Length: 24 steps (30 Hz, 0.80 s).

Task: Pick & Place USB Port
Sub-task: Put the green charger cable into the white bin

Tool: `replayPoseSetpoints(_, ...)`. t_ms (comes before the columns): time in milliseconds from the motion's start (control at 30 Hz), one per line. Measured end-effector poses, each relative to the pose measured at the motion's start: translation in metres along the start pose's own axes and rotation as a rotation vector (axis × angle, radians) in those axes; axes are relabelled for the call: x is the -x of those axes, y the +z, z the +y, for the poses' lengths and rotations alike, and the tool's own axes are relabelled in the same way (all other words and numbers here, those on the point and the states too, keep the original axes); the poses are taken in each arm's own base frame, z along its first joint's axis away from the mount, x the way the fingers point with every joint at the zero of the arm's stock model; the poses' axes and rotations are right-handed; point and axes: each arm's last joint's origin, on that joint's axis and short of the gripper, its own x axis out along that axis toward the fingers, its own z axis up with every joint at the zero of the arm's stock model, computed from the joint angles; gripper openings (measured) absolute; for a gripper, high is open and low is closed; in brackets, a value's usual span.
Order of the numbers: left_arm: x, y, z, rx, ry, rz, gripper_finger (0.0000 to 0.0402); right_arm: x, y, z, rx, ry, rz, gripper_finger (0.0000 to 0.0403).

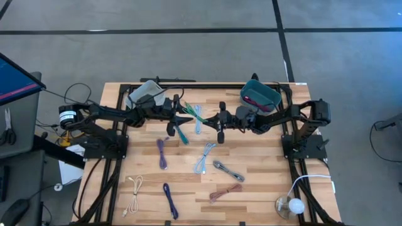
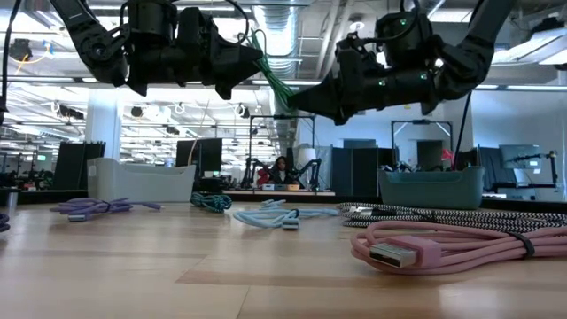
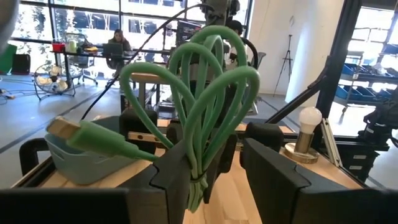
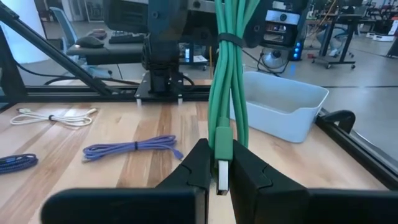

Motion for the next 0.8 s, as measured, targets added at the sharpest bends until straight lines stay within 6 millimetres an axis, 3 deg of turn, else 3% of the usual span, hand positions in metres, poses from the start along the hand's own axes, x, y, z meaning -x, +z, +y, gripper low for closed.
replayPoseSetpoints(367, 0.0001, 0.0007, -0.0001, -0.003, 0.000, -0.006, 0.0137, -0.0052, 0.0098, 0.0018, 0.011, 0.008, -0.039, 0.0022)
replayPoseSetpoints(667, 0.0001, 0.0007, 0.0000, -0.006, 0.001, -0.006, 0.0025, -0.0056, 0.0102, 0.0022, 0.013, 0.012, -0.039, 0.0022)
replayPoseSetpoints(800, 0.0001, 0.0008, 0.0000, -0.008, 0.001, -0.007, 0.0015, -0.0056, 0.0102, 0.0021, 0.013, 0.011, -0.039, 0.0022)
